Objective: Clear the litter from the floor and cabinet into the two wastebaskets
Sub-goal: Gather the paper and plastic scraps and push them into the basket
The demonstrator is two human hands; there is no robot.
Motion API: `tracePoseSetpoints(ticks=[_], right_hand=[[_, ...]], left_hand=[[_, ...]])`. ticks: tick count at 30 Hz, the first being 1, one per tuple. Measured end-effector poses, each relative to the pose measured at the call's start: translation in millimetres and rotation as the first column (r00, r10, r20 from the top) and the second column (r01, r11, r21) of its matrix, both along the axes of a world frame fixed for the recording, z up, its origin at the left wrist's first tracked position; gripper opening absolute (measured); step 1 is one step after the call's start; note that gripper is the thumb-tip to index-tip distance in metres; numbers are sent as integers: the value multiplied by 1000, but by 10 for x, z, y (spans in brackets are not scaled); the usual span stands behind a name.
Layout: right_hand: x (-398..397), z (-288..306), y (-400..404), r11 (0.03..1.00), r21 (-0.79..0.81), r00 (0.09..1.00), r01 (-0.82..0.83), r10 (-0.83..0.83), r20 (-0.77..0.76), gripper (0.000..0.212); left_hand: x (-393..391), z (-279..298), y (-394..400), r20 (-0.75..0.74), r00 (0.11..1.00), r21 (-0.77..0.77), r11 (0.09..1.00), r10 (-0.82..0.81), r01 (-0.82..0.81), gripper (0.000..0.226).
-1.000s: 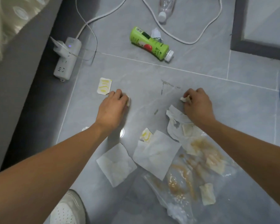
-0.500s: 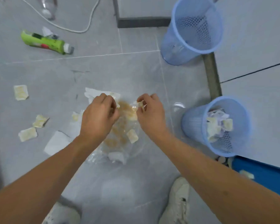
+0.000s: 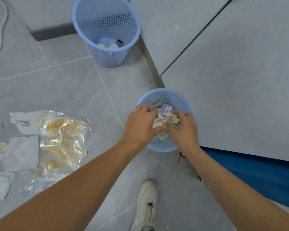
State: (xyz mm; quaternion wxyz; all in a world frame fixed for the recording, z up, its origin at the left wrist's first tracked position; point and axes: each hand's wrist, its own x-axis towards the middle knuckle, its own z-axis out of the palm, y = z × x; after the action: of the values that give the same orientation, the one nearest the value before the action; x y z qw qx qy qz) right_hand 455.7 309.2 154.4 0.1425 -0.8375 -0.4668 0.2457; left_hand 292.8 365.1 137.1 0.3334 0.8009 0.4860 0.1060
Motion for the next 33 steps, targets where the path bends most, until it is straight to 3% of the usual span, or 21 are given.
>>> tracePoseSetpoints(ticks=[2, 6, 14, 23, 33], right_hand=[[-10, -29, -15, 999, -38, 999, -33, 34, 33, 40], [-519, -5, 38, 995, 50, 996, -90, 90, -5, 39], [-2583, -272, 337, 918, 134, 915, -372, 388, -114, 30], [-5135, -1087, 543, 680, 103, 665, -726, 732, -149, 25], [-6589, -2098, 549, 397, 4, 394, -918, 913, -110, 40]], left_hand=[[-92, 6, -76, 4, 1000, -3, 1000, -13, 13, 52], [-778, -37, -224, -8, 999, 81, 996, 49, -48, 37], [-3066, -285, -442, -166, 929, 68, 943, 331, -324, 24], [-5384, -806, -941, -293, 736, 45, 777, 611, -627, 25], [-6461, -1707, -1282, -381, 570, -60, 596, 728, -801, 35]])
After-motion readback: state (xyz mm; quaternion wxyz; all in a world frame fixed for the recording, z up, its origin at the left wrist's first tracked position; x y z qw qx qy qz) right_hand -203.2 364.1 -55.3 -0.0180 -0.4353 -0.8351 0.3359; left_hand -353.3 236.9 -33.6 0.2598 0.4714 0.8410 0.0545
